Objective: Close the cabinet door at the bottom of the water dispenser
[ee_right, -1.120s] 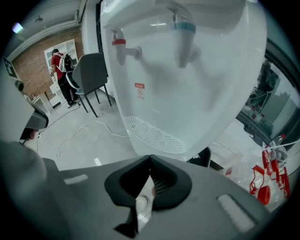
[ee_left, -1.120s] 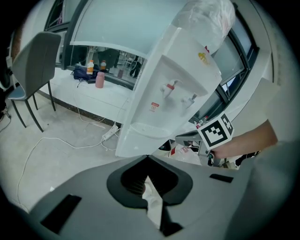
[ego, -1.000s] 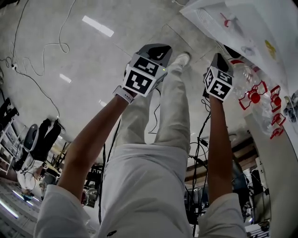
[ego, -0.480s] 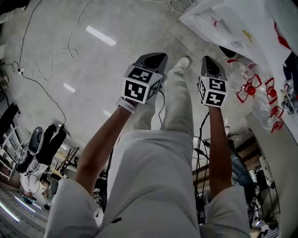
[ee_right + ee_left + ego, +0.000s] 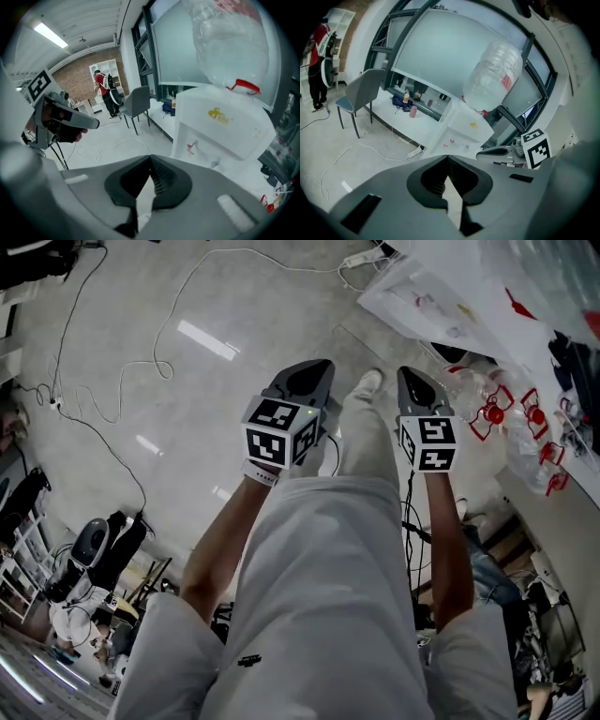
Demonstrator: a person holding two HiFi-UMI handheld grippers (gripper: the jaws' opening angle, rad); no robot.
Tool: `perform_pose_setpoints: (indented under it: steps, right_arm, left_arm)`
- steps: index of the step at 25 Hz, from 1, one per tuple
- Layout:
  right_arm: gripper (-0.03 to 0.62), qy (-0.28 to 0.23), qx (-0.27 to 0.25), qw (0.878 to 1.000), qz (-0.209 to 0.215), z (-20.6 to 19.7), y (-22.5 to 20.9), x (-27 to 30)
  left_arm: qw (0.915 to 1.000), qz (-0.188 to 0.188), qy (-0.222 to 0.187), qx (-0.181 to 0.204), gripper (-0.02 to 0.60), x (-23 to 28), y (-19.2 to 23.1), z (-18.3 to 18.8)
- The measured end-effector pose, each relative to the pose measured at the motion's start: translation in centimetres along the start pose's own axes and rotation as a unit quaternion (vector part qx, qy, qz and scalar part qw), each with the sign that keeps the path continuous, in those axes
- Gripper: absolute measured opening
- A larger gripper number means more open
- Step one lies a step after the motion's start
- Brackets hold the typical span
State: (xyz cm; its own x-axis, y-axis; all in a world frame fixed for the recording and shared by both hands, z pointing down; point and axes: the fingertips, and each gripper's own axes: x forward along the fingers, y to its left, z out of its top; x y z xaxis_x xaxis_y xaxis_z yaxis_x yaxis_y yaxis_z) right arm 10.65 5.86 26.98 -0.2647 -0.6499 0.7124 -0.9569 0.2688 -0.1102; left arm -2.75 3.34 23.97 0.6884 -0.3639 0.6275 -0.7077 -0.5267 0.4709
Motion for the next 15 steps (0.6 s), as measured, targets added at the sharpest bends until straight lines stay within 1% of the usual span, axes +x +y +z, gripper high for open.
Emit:
perform_pose_setpoints:
  steps: [4,10,13,15]
  right_arm:
    - [0.011,-0.039,-0.015,0.999,0.015,3.7,2.5,-2.2]
    - [0.011,-0.081,-0.034,0.996,0.033,7.4,5.9,-6.0]
    - [0.011,-0.095,-0.042,0.993,0.052,8.8,8.0,-7.3]
    - [0.011,-0.104,-0.056,0.991,0.061,9.9,9.3,-8.0]
  left_arm:
    - [0.9999,-0.002,-0.013,0.003,0.006,-3.1,-0.1,2.2]
    - [0.9988,-0.001,-0.046,0.013,0.006,-7.4,-1.0,4.5]
    - [0.9982,-0.006,-0.056,0.022,0.006,-9.1,-1.5,5.3]
    - [0.9975,-0.009,-0.064,0.029,0.006,-10.1,-1.7,6.1]
